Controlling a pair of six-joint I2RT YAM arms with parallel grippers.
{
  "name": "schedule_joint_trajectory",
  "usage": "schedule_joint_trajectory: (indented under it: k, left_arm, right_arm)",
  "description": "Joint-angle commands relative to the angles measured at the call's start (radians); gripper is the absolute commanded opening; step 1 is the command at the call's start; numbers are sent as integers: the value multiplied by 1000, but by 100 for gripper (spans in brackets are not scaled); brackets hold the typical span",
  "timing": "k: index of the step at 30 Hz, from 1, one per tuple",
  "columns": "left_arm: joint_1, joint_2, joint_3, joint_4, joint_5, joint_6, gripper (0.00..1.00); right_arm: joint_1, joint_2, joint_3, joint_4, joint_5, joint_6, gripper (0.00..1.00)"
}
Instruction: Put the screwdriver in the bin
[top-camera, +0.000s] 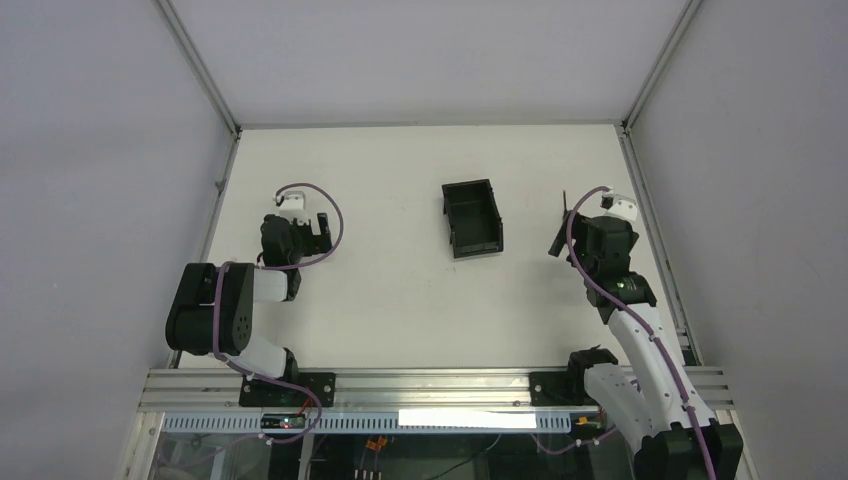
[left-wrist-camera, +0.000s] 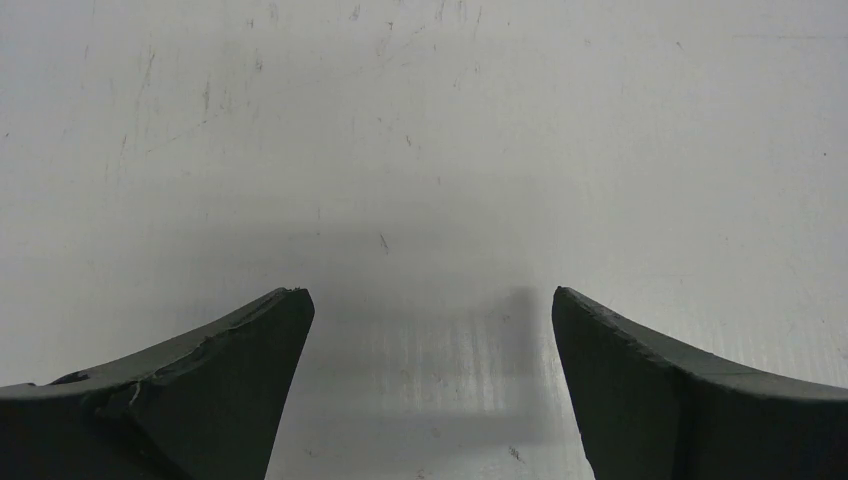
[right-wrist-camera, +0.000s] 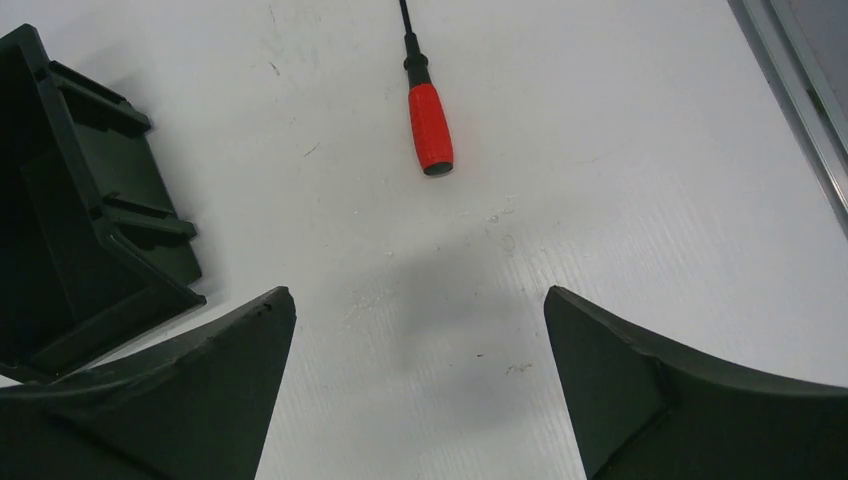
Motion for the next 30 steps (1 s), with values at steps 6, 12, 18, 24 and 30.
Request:
schedule_joint_trajectory:
  k: [6,12,18,24,30]
  left_arm:
    - [10,-25,-6,35,13,-9,99]
    - [10,-25,-6,35,13,-9,99]
    - [10,-26,-6,34,13,-9,99]
    - [10,-25,-6,35,13,-9,99]
    - [10,-26,-5,34,13,-9,99]
  right_arm:
    - [1,37,69,45,24,-35,99]
    - [-30,302,314,-87,35,-55,99]
    - [-118,613,462,-66,-159,-105,99]
    - [-169,856,585,-134,-210,-154,97]
    - [-170,974,586,-104,-211,-160,91]
